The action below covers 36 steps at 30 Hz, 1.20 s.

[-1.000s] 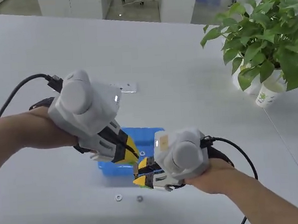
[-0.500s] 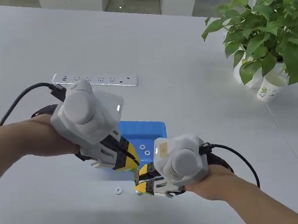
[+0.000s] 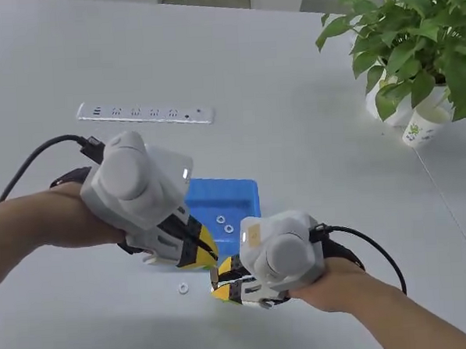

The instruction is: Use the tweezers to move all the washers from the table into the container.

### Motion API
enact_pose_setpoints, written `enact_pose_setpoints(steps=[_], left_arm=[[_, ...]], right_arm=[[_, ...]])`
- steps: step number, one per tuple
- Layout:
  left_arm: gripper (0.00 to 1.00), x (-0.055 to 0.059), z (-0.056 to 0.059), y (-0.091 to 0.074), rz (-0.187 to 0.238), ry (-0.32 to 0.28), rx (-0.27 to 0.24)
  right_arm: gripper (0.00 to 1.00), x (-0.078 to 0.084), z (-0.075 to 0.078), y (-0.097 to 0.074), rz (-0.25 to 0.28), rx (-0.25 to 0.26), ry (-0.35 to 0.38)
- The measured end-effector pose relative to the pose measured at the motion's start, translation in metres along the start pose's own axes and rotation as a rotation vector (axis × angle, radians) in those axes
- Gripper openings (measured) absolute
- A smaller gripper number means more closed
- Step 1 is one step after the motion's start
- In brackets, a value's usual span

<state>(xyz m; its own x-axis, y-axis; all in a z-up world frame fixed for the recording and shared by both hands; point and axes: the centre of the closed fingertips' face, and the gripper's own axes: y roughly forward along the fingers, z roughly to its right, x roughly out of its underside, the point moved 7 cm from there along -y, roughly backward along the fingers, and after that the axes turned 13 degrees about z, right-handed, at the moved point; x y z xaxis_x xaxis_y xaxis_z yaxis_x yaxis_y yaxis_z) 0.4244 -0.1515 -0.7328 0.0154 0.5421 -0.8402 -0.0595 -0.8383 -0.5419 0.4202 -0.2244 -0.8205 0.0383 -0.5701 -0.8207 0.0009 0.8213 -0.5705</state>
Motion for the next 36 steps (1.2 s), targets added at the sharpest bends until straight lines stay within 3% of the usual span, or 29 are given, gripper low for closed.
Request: enact_pose_setpoints(steps=[11, 36], left_arm=[[0.05, 0.005, 0.0025, 0.0058, -0.003, 0.003, 0.0], [0.05, 0.0043, -0.0004, 0.0063, 0.011, -0.008, -0.01]], right_arm=[[0.12, 0.0067, -0.0006, 0.0044, -0.005, -0.003, 0.015], [0.1, 0.0083, 0.0, 0.0041, -0.007, -0.002, 0.05]])
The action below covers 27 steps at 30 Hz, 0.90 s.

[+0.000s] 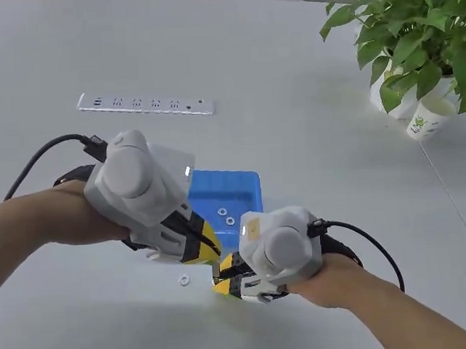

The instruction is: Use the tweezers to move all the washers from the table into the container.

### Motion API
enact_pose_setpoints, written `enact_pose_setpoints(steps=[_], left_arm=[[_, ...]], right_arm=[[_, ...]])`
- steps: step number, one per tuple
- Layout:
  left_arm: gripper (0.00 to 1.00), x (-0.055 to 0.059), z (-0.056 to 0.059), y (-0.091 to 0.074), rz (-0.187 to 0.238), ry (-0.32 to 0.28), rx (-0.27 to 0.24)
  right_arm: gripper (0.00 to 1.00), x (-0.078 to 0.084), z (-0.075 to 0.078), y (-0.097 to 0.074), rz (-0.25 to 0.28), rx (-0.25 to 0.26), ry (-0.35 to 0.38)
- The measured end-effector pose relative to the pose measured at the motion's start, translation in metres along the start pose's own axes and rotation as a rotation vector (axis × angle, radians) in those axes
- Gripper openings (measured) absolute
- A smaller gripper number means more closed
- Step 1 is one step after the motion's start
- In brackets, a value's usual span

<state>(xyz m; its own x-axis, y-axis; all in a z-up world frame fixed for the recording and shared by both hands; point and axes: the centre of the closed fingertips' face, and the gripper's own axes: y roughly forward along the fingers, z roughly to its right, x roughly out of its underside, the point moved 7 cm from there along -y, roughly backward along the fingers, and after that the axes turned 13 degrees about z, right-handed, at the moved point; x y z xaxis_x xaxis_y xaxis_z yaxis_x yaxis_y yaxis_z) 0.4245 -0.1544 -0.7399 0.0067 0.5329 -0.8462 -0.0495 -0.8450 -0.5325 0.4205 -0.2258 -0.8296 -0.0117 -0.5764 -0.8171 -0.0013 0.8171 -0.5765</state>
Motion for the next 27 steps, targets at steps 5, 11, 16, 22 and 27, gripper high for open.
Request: enact_pose_setpoints(steps=[5, 11, 16, 22, 27], left_arm=[[0.05, 0.0, 0.0, 0.0, 0.0, -0.001, -0.001], [0.05, -0.001, 0.001, -0.001, -0.003, -0.002, -0.001], [0.05, -0.003, 0.001, -0.003, 0.003, -0.003, -0.006], [0.05, -0.006, 0.002, -0.009, 0.007, 0.002, -0.013], [0.05, -0.011, 0.004, -0.013, 0.008, 0.004, -0.016]], right_arm=[[0.09, 0.0, 0.0, 0.0, -0.002, -0.002, -0.001], [0.09, -0.001, 0.0, 0.0, -0.005, -0.005, -0.003], [0.09, -0.005, 0.001, -0.001, -0.008, -0.003, -0.015], [0.09, -0.01, 0.0, -0.003, -0.007, -0.002, -0.024], [0.09, -0.015, -0.002, -0.006, -0.002, -0.001, -0.026]])
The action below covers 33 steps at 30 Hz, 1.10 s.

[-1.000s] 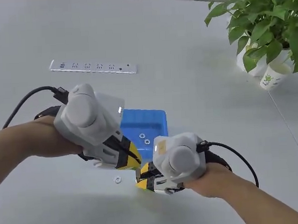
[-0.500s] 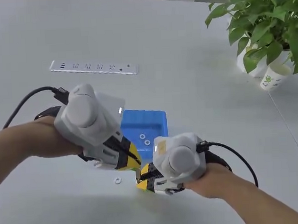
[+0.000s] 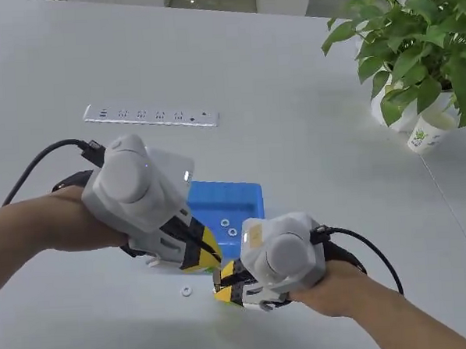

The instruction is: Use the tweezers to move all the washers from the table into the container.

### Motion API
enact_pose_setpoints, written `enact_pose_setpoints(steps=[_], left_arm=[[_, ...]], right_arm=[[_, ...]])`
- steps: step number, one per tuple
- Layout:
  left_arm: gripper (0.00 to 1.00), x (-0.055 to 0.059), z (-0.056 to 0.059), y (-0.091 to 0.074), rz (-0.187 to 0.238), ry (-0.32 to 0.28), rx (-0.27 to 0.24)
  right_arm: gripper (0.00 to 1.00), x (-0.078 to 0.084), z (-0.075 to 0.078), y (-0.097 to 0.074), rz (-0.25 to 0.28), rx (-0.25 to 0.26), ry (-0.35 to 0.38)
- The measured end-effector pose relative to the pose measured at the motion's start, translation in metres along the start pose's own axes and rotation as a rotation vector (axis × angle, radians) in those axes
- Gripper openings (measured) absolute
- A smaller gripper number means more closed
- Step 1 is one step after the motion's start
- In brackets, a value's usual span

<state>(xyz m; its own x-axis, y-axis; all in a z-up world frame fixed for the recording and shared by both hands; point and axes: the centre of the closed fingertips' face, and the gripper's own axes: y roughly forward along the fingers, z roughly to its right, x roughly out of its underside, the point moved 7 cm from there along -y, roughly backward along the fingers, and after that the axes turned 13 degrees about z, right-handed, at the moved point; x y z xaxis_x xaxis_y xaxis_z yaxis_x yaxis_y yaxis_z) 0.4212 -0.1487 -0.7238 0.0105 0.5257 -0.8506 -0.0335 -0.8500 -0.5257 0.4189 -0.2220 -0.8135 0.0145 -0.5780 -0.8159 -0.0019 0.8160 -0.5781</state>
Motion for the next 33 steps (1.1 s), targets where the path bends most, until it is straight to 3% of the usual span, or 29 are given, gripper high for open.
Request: enact_pose_setpoints(steps=[19, 33], left_arm=[[0.05, -0.029, -0.006, -0.013, 0.01, 0.03, -0.004], [0.05, -0.044, -0.025, -0.025, 0.021, 0.057, -0.023]], right_arm=[[0.1, -0.025, 0.007, -0.017, 0.037, 0.031, -0.007], [0.1, -0.04, 0.027, -0.029, 0.037, 0.068, -0.051]])
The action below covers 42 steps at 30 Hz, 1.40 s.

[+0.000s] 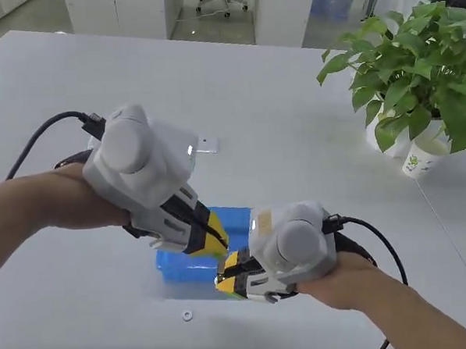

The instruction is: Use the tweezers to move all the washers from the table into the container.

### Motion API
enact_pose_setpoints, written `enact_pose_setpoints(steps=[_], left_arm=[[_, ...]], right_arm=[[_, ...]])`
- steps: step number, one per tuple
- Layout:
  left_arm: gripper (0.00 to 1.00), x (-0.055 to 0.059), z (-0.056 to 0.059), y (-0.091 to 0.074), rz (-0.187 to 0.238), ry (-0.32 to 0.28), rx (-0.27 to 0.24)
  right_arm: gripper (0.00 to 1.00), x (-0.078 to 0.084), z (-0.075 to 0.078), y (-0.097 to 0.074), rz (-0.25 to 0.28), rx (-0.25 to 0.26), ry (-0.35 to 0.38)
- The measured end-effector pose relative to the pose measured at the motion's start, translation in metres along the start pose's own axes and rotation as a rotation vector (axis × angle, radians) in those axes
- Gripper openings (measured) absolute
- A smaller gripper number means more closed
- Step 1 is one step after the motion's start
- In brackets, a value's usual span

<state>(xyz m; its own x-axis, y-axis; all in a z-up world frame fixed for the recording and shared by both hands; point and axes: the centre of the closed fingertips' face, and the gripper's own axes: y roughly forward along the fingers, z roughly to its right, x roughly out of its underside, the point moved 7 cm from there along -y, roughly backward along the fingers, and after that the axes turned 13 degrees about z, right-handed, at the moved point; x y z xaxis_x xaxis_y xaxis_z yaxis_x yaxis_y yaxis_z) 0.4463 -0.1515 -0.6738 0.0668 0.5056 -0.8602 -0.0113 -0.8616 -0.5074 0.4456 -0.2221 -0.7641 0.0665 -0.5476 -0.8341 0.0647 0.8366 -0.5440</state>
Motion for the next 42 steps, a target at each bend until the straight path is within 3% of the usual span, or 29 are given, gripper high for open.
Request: enact_pose_setpoints(steps=[15, 28, 42], left_arm=[[0.05, 0.0, -0.03, -0.004, -0.008, 0.024, -0.014], [0.05, 0.017, -0.049, 0.009, -0.03, 0.026, -0.038], [0.05, 0.033, -0.062, 0.017, -0.035, 0.0, -0.044]], right_arm=[[0.1, -0.002, 0.033, 0.002, 0.001, 0.023, -0.034], [0.1, 0.018, 0.055, 0.013, -0.008, 0.033, -0.029], [0.1, 0.033, 0.066, 0.023, -0.017, 0.024, 0.001]])
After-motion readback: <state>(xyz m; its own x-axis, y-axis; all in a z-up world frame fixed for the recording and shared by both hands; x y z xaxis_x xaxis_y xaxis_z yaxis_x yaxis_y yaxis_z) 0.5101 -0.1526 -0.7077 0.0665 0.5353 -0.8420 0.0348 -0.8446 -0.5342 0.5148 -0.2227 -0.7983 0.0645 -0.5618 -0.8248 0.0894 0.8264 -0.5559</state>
